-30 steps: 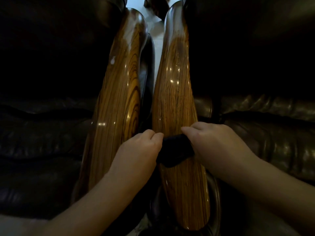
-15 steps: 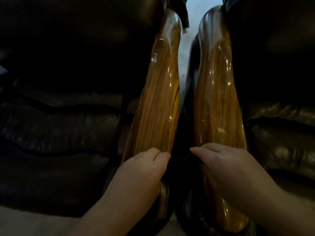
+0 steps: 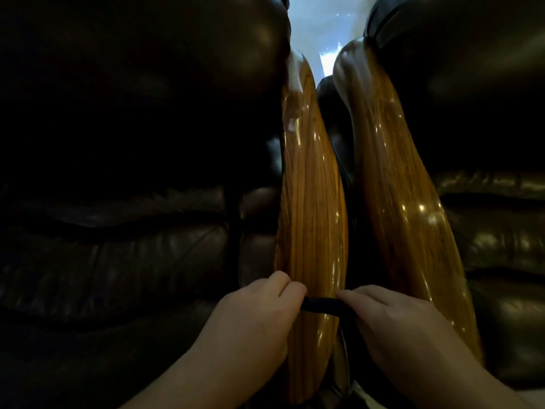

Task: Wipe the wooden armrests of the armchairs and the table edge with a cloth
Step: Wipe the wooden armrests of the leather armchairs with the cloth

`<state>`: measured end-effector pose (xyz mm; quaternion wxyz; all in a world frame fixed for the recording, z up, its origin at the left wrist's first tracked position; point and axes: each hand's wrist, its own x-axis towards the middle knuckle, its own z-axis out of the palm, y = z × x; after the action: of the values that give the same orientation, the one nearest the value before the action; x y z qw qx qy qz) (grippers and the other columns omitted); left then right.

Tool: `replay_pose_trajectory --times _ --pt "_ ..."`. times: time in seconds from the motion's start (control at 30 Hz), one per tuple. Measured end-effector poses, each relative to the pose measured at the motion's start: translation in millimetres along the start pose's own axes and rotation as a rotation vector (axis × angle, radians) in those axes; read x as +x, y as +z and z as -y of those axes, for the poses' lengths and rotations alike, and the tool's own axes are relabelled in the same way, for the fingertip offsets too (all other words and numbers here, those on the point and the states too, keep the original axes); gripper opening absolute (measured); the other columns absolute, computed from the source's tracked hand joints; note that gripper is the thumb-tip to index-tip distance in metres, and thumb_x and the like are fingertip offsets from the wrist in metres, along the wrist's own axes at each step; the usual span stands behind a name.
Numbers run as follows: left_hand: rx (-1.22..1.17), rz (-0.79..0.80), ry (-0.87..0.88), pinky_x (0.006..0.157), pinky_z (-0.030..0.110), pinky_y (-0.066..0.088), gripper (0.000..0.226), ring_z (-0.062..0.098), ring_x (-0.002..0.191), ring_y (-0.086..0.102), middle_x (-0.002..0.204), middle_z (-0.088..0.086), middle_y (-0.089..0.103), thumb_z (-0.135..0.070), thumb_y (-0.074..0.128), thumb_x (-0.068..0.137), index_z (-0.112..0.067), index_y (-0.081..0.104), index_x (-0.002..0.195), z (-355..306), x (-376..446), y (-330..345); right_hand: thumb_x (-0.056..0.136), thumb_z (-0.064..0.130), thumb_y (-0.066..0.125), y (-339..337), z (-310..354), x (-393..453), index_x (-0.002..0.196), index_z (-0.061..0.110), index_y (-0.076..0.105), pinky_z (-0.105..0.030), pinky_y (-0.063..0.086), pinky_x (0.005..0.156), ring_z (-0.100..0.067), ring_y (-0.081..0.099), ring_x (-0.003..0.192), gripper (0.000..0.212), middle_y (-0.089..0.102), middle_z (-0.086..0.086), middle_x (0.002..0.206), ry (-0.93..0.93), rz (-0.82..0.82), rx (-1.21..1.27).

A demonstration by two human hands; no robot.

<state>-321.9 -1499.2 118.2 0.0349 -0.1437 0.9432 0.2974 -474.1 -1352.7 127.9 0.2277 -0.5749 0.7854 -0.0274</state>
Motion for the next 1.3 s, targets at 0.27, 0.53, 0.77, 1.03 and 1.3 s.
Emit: replay_pose_trajectory --times 0.27,0.53,0.77,1.03,1.3 --pt "0.003 0.087 -0.052 0.067 0.016 0.044 0.033 0.0 0.085 0.05 0.109 -0.017 0.048 -0.029 0.054 0.09 -0.037 0.045 0.121 49 51 20 0.089 0.041 0.039 14 -25 54 0.115 0.038 0.054 -0.012 0.038 0.067 -0.001 0.052 0.084 0.031 0.054 0.017 0.101 0.001 0.013 -0.007" --pt "0.156 -0.191 -0.111 0.065 0.023 0.046 0.031 0.012 0.086 0.058 0.102 -0.006 0.058 -0.014 0.058 0.085 -0.025 0.055 0.114 86 128 38 0.089 0.024 0.056 13 -65 143 0.101 0.024 0.064 -0.028 0.051 0.069 -0.01 0.057 0.077 0.014 0.058 0.007 0.087 0.093 -0.117 -0.099" --pt "0.202 -0.369 -0.203 0.069 0.027 0.045 0.042 0.018 0.092 0.056 0.108 0.003 0.057 -0.014 0.058 0.087 -0.017 0.049 0.128 86 158 34 0.085 0.018 0.063 -4 -85 175 0.111 0.017 0.063 -0.024 0.039 0.064 -0.018 0.059 0.083 0.025 0.061 -0.002 0.097 0.12 -0.297 -0.136" --pt "0.298 -0.397 -0.297 0.115 0.048 0.015 0.054 0.025 0.145 0.006 0.156 0.015 0.017 -0.034 0.028 0.101 -0.007 0.019 0.147 69 114 70 0.094 0.043 0.041 17 -72 143 0.149 0.008 0.014 -0.04 0.013 0.114 -0.028 0.009 0.145 0.071 0.014 -0.014 0.158 0.162 -0.409 -0.088" --pt "0.228 -0.395 -0.222 0.114 0.049 0.02 0.052 0.026 0.144 0.01 0.154 0.019 0.019 -0.03 0.03 0.101 -0.002 0.024 0.145 60 98 101 0.1 0.038 0.032 79 -44 106 0.147 0.004 0.006 -0.045 0.011 0.118 -0.025 -0.004 0.147 0.063 0.001 -0.015 0.158 0.207 -0.416 0.052"
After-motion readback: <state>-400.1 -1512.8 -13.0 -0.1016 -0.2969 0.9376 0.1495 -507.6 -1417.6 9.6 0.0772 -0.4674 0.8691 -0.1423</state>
